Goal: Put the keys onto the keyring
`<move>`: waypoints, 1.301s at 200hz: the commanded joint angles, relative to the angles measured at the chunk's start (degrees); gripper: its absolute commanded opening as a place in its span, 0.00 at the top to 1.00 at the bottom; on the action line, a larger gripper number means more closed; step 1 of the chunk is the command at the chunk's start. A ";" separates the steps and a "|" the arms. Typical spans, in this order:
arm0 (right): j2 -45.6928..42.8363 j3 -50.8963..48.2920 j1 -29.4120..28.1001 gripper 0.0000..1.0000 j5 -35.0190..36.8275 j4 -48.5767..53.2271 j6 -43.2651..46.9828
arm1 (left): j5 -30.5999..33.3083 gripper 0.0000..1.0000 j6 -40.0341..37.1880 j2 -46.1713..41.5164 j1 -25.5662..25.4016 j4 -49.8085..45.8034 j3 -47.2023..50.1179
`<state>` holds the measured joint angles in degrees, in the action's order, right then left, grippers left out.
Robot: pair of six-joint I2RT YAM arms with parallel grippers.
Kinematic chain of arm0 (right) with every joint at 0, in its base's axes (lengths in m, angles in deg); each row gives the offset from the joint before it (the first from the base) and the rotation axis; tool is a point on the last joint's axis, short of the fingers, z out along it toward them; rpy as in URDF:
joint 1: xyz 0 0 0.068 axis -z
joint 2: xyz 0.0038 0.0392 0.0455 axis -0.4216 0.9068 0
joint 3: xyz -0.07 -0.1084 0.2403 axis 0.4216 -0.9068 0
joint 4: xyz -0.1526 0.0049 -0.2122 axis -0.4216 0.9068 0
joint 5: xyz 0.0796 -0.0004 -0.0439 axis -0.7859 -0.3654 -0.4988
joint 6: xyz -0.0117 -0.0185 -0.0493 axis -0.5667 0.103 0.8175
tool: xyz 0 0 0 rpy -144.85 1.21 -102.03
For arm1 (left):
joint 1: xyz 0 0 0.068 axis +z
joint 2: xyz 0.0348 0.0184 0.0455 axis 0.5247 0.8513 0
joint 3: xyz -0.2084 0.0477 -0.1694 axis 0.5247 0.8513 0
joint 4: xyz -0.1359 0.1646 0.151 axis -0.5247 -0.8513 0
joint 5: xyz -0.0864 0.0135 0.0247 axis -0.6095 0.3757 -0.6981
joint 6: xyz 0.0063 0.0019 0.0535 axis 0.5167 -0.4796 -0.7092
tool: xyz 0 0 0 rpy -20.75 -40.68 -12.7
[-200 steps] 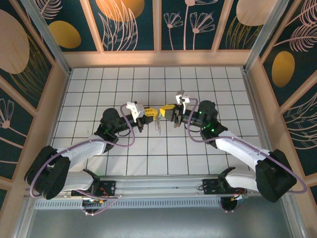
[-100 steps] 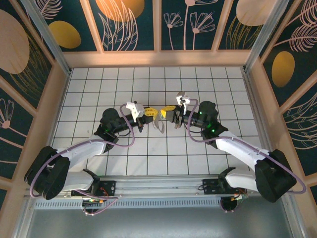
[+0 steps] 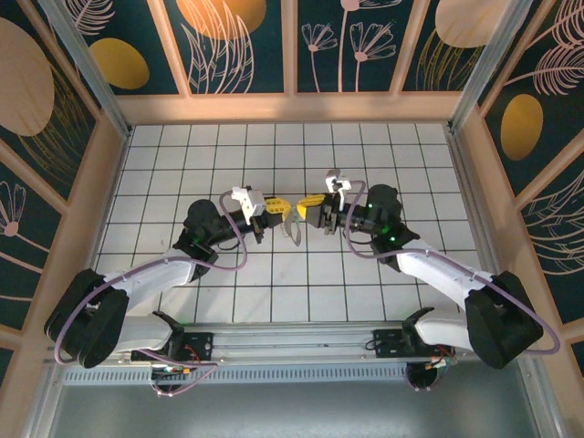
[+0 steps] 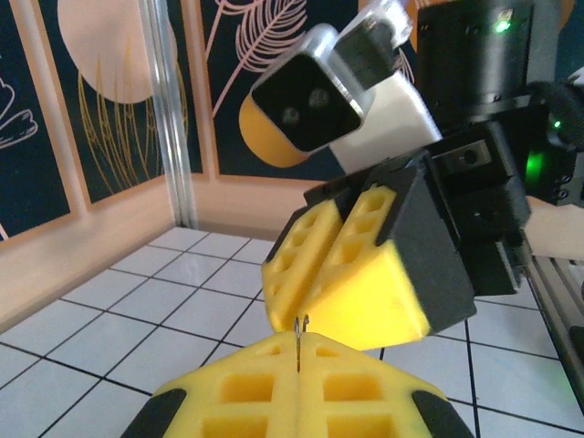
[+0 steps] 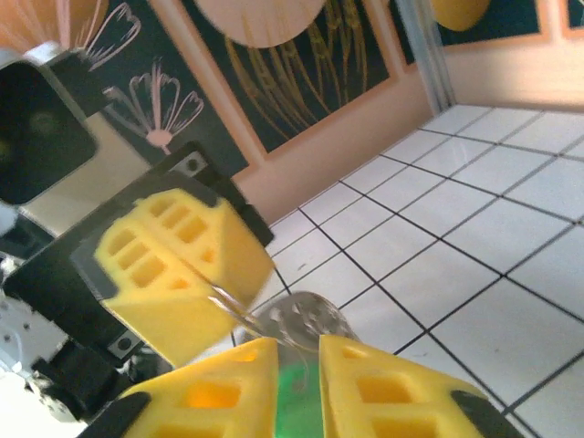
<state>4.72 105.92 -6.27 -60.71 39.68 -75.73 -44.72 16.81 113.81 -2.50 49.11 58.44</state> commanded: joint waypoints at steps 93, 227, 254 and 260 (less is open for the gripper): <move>-3.57 -1.96 4.30 0.61 -2.65 -4.66 -3.95 | -3.56 1.00 2.29 1.89 -0.27 4.83 -2.66; -2.15 -4.05 7.13 0.42 -7.58 -15.34 -8.39 | -12.46 1.00 14.03 9.76 2.11 9.01 -9.10; 0.05 -4.33 7.14 0.41 -9.21 -18.75 -10.15 | -14.59 1.00 19.55 11.07 3.17 13.42 -9.13; 0.54 -4.42 7.21 0.41 -9.47 -19.72 -10.72 | -14.87 1.00 20.42 11.34 3.29 13.92 -9.14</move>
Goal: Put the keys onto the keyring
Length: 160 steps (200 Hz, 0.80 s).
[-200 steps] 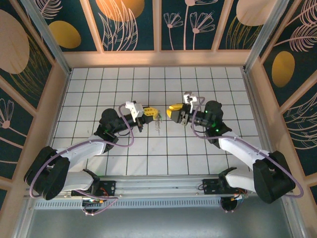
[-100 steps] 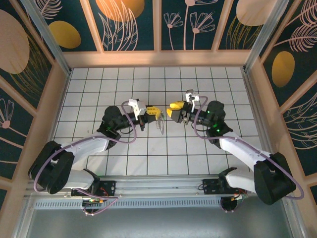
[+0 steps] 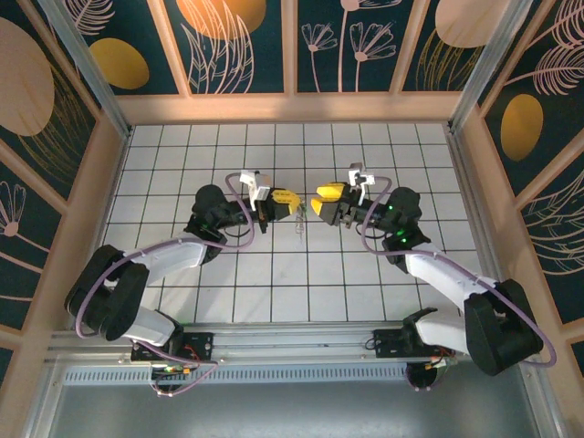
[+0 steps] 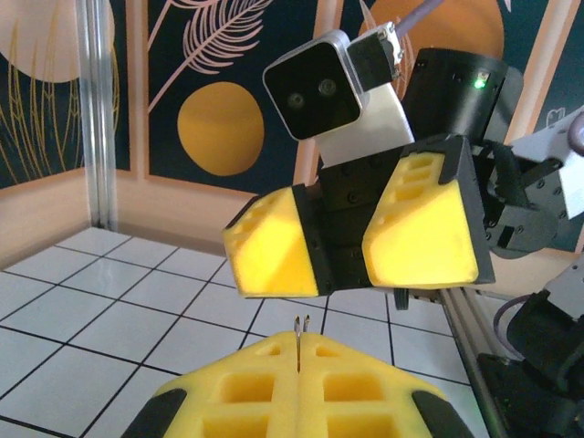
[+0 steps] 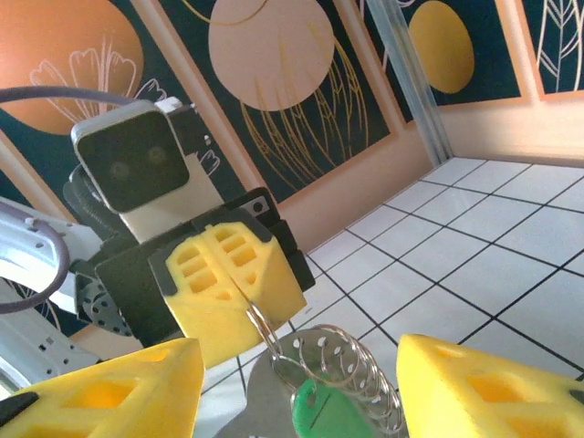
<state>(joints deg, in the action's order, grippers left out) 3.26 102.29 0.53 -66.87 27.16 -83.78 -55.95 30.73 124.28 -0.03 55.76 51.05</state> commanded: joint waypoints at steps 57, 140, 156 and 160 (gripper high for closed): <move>5.07 -0.41 -0.29 0.42 -3.96 -12.88 -5.56 | -5.29 1.00 10.97 2.17 1.09 10.05 -1.92; 7.82 1.49 -2.20 0.49 -3.56 -13.80 -5.75 | -5.71 1.00 13.37 3.60 1.36 13.07 -1.59; 8.00 1.71 -2.41 0.50 -3.45 -13.78 -5.70 | -5.71 1.00 13.37 3.79 1.40 13.20 -1.54; 8.00 1.76 -2.49 0.50 -3.43 -13.76 -5.68 | -5.78 1.00 13.33 3.80 1.40 13.19 -1.50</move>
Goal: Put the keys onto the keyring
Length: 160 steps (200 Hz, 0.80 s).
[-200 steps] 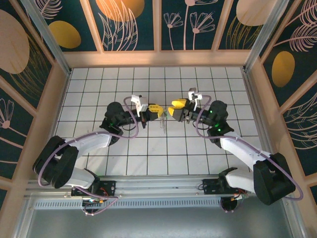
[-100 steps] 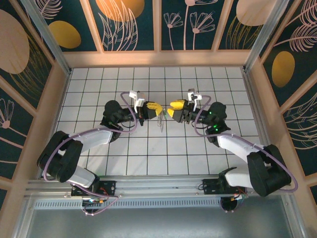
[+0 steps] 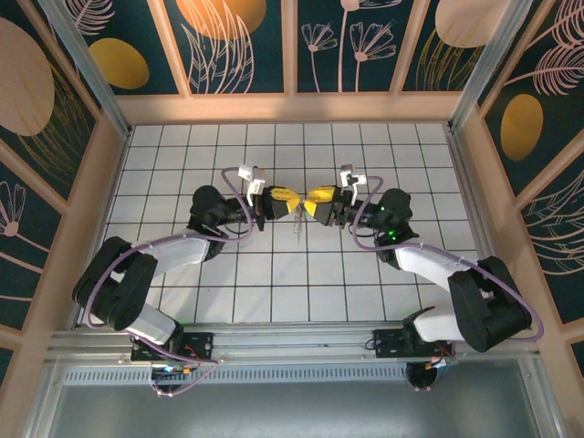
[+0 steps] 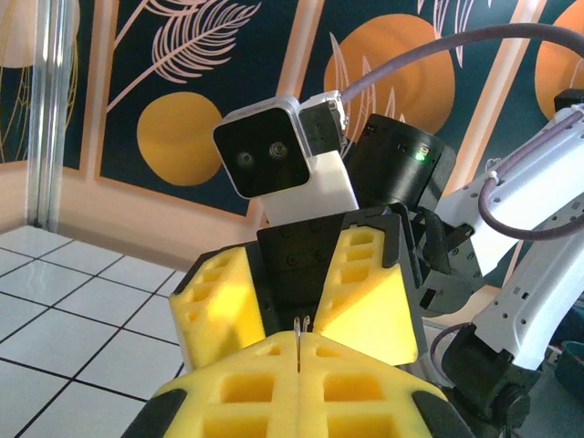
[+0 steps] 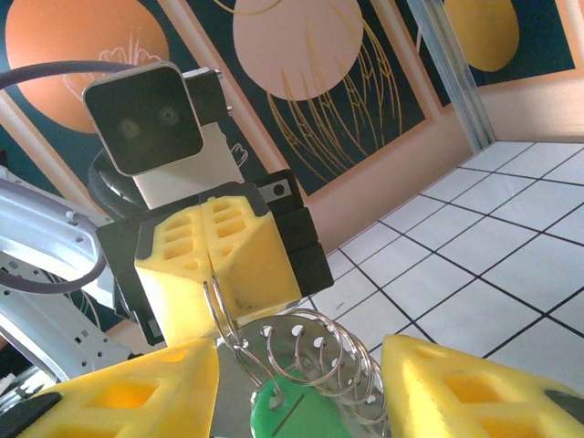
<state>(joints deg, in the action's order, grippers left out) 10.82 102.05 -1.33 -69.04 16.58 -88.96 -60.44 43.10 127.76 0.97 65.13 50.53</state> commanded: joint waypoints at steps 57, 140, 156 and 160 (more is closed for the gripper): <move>0.24 2.91 -1.53 0.52 -1.00 -2.59 -0.26 | -1.34 1.00 1.17 0.74 0.44 4.29 -0.71; 1.24 3.76 -2.13 1.00 -1.61 -1.03 0.55 | -0.97 1.00 1.35 0.41 0.55 4.51 -0.53; 1.23 3.76 -2.14 1.00 -1.45 -0.52 0.95 | -0.89 1.00 1.37 0.45 0.53 4.42 -0.68; 1.23 3.76 -2.13 1.00 -1.29 -0.34 1.12 | -0.88 1.00 1.39 0.41 0.53 4.34 -0.71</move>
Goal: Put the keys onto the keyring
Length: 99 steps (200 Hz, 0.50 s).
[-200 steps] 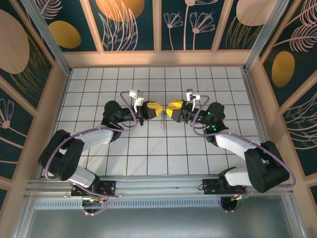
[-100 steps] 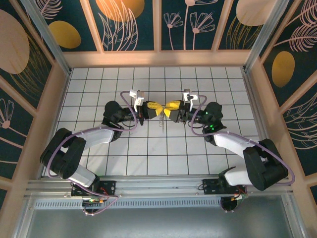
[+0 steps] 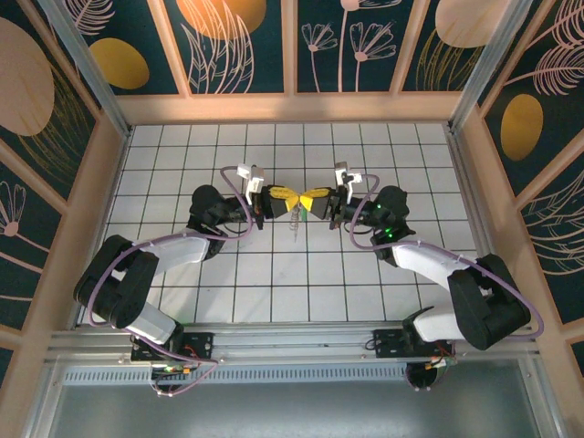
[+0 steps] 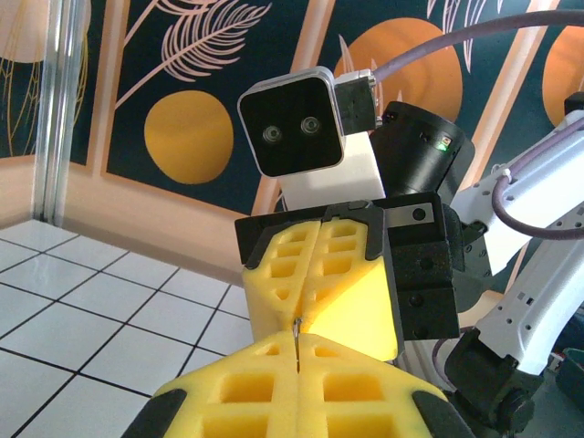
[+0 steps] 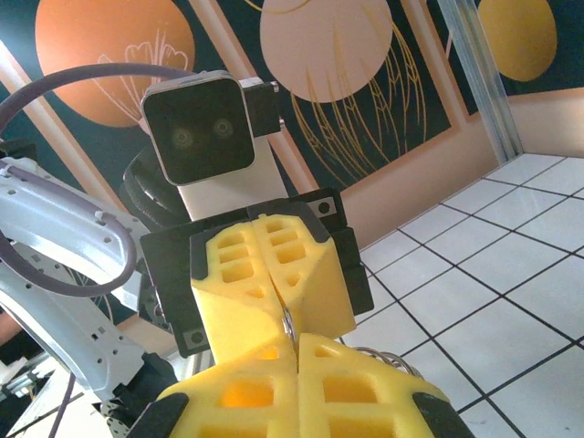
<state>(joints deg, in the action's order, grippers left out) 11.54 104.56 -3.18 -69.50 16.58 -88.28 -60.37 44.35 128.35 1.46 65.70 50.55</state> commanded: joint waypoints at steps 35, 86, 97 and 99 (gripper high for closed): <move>0.94 2.44 0.47 1.00 -0.96 2.67 2.34 | -0.35 0.95 -2.02 -1.40 0.55 -0.96 -1.86; 2.19 6.77 2.30 1.00 -2.60 11.45 7.14 | -0.64 0.74 -13.62 -7.02 1.95 -20.65 -6.32; 2.76 8.16 2.66 1.00 -3.55 13.84 8.44 | -0.85 0.72 -15.71 -7.83 2.47 -24.37 -7.31; 2.89 8.46 2.73 1.00 -3.67 14.26 8.71 | -0.86 0.71 -16.02 -7.94 2.54 -24.95 -7.58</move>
<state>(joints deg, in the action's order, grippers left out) 13.33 108.91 -1.54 -70.81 25.67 -83.71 -59.98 35.61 123.54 3.01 50.47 46.40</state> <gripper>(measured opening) 0.047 0.268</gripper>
